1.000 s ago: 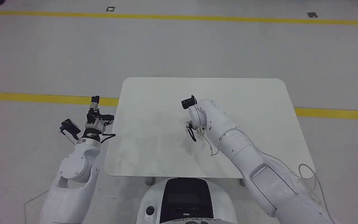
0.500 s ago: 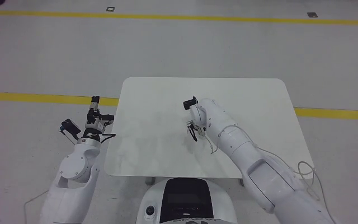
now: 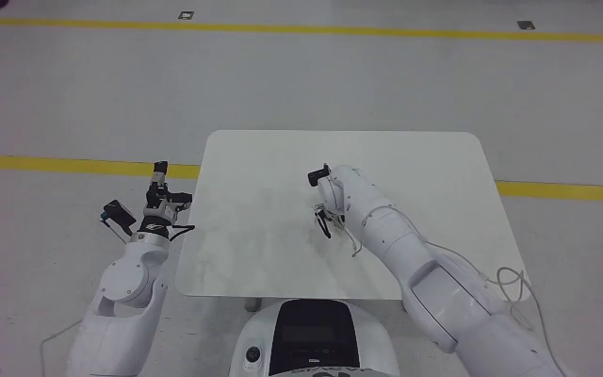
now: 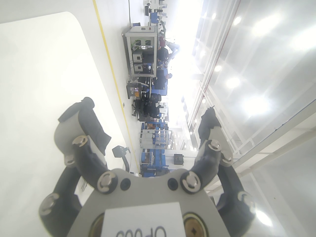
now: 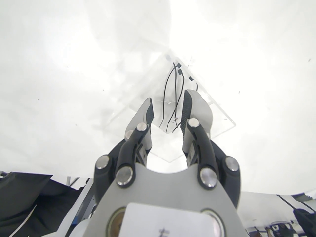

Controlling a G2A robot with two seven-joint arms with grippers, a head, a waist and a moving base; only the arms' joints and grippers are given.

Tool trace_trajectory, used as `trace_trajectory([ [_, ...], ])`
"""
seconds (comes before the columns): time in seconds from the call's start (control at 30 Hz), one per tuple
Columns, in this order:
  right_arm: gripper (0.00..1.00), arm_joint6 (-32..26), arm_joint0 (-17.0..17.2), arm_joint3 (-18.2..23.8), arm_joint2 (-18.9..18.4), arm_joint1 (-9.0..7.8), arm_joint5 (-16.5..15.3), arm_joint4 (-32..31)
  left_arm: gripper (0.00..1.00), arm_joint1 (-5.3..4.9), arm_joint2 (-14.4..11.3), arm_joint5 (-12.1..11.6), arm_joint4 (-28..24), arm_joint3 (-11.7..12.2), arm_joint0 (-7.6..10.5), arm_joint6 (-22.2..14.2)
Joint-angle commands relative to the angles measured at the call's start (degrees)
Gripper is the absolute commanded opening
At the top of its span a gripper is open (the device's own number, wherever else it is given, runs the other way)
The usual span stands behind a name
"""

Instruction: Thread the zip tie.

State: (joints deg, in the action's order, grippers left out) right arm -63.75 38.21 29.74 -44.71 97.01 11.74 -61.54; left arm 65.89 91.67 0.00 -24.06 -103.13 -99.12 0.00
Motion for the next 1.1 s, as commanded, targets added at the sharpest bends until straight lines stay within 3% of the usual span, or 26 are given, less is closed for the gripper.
trace_trajectory([
  [0.0, 0.25, 0.22, -0.32, -0.82, 0.15, 0.3, -0.05, 0.2, 1.0, 0.0, 0.0, 0.0, 0.0, 0.0, 0.0, 0.0],
  [0.57, 0.02, 1.8, -2.3, -5.37, 0.84, 2.24, 0.06, 0.95, 1.0, 0.0, 0.0, 0.0, 0.0, 0.0, 0.0, 0.0],
  [1.07, 0.0, 1.89, -2.31, -3.96, 0.1, 2.05, 0.85, 0.06, 1.0, 0.0, 0.0, 0.0, 0.0, 0.0, 0.0, 0.0],
])
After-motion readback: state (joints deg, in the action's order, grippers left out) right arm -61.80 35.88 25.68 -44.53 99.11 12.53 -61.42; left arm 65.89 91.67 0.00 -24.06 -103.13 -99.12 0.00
